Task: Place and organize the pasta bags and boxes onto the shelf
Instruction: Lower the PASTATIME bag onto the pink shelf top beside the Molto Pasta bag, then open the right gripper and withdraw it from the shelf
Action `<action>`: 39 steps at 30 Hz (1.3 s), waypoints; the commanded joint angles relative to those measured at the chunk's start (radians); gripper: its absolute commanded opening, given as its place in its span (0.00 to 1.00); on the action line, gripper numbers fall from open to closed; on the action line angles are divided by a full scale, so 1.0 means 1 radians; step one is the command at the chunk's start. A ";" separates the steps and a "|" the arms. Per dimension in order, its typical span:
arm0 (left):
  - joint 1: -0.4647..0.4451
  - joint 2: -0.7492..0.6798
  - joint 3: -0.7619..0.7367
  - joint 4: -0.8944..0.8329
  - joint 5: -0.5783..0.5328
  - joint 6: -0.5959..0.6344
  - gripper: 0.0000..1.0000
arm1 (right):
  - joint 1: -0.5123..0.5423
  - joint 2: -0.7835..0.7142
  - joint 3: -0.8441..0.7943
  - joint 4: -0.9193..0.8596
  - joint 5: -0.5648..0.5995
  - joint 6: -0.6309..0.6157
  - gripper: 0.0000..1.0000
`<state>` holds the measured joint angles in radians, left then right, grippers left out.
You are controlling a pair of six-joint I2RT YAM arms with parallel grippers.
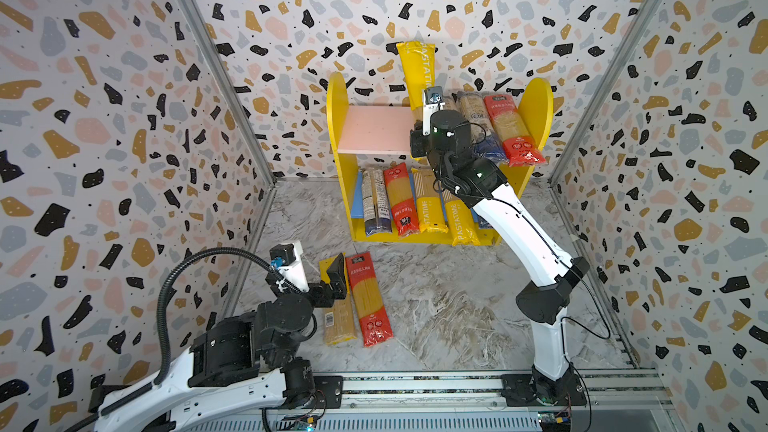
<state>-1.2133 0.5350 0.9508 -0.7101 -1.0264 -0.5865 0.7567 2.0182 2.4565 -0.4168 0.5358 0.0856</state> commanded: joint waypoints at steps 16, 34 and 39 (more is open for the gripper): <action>-0.003 -0.036 -0.008 -0.003 -0.023 -0.011 0.99 | 0.013 -0.130 0.062 0.077 0.003 0.027 0.61; -0.004 -0.018 -0.080 -0.001 0.012 -0.079 1.00 | 0.408 -0.530 -0.547 0.171 0.258 -0.070 0.85; -0.003 -0.017 -0.119 -0.009 0.033 -0.143 0.99 | 0.494 -0.719 -0.837 0.115 0.295 0.089 0.85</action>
<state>-1.2133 0.5163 0.8555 -0.7258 -1.0027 -0.6796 1.2301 1.3937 1.7020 -0.2832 0.7647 0.0685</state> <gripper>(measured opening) 0.995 0.852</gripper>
